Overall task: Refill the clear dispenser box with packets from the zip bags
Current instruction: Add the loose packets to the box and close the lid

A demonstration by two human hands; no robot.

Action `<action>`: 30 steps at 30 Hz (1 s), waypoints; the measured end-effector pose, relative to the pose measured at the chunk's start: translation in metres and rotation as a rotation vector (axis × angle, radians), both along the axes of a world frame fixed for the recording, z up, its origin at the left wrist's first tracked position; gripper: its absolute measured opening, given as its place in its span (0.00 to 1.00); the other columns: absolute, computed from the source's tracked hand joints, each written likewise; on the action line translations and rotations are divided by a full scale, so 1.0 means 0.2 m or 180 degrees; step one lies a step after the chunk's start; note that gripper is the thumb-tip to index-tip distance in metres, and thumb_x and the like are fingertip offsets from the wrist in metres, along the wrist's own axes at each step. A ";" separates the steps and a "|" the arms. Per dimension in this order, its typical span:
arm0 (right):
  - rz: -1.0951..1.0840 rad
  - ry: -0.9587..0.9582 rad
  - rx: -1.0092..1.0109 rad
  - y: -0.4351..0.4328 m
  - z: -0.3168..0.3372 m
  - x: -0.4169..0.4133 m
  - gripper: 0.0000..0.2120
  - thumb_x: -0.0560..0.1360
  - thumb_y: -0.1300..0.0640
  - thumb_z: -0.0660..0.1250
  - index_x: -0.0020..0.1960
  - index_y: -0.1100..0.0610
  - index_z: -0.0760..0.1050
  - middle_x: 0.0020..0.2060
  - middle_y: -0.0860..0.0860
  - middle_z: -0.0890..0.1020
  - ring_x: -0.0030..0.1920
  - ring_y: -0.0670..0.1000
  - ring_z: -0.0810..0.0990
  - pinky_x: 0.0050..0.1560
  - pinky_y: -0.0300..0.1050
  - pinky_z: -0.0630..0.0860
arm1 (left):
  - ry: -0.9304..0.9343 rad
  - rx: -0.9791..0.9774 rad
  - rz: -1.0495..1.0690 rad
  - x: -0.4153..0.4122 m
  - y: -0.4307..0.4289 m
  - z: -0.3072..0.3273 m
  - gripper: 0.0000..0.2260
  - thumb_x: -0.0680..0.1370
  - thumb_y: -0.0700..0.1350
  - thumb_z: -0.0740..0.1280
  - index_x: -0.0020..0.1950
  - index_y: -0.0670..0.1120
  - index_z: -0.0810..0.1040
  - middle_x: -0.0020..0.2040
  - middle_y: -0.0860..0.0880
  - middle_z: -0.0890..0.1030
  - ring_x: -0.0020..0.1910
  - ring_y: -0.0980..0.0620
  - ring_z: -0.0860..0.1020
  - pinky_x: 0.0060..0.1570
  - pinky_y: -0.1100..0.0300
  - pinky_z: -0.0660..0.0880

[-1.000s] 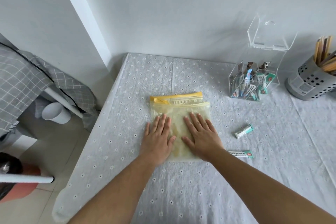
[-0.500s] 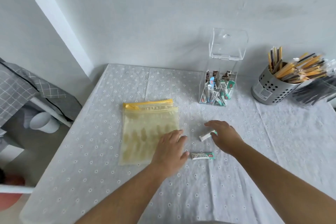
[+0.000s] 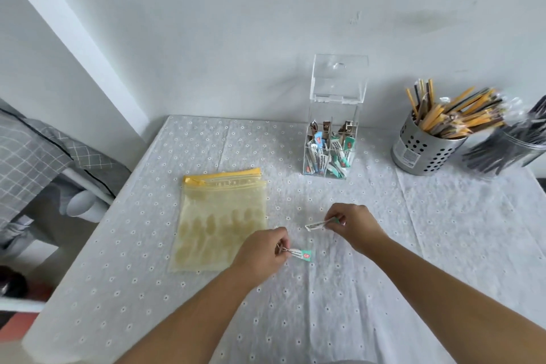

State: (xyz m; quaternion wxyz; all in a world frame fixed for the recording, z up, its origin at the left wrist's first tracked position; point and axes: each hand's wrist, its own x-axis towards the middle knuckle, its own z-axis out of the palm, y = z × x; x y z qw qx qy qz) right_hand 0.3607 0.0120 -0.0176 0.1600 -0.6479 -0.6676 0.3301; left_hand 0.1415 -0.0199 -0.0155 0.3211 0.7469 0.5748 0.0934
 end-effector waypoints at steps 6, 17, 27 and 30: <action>-0.0353 0.0472 0.0338 0.13 0.23 0.08 0.02 0.71 0.59 0.73 0.43 0.57 0.82 0.34 0.49 0.82 0.33 0.41 0.76 0.32 0.26 0.68 | -0.0499 0.0085 0.0252 0.05 0.18 0.18 0.05 0.70 0.37 0.72 0.41 0.46 0.79 0.29 0.57 0.73 0.28 0.60 0.68 0.31 0.68 0.65; -0.0378 -0.0578 0.0960 0.57 0.53 0.28 0.07 0.74 0.54 0.68 0.48 0.56 0.82 0.41 0.49 0.82 0.43 0.53 0.80 0.44 0.47 0.78 | -0.0710 0.0991 -0.0054 0.34 0.71 0.53 0.05 0.73 0.37 0.70 0.46 0.46 0.81 0.35 0.57 0.76 0.30 0.65 0.71 0.32 0.75 0.66; 0.0292 -0.1746 0.0303 0.71 0.45 0.21 0.06 0.74 0.52 0.66 0.43 0.54 0.78 0.40 0.52 0.79 0.43 0.55 0.79 0.41 0.45 0.77 | -0.0300 0.0898 -0.0369 0.50 0.90 0.46 0.08 0.74 0.36 0.69 0.48 0.48 0.81 0.39 0.53 0.78 0.34 0.57 0.74 0.36 0.64 0.70; 0.0304 -0.1795 0.0264 0.72 0.42 0.21 0.06 0.74 0.52 0.67 0.43 0.54 0.78 0.42 0.53 0.81 0.44 0.56 0.80 0.41 0.46 0.77 | -0.0265 0.0739 -0.0376 0.52 0.92 0.40 0.09 0.72 0.36 0.70 0.49 0.48 0.80 0.43 0.50 0.81 0.39 0.54 0.77 0.41 0.62 0.73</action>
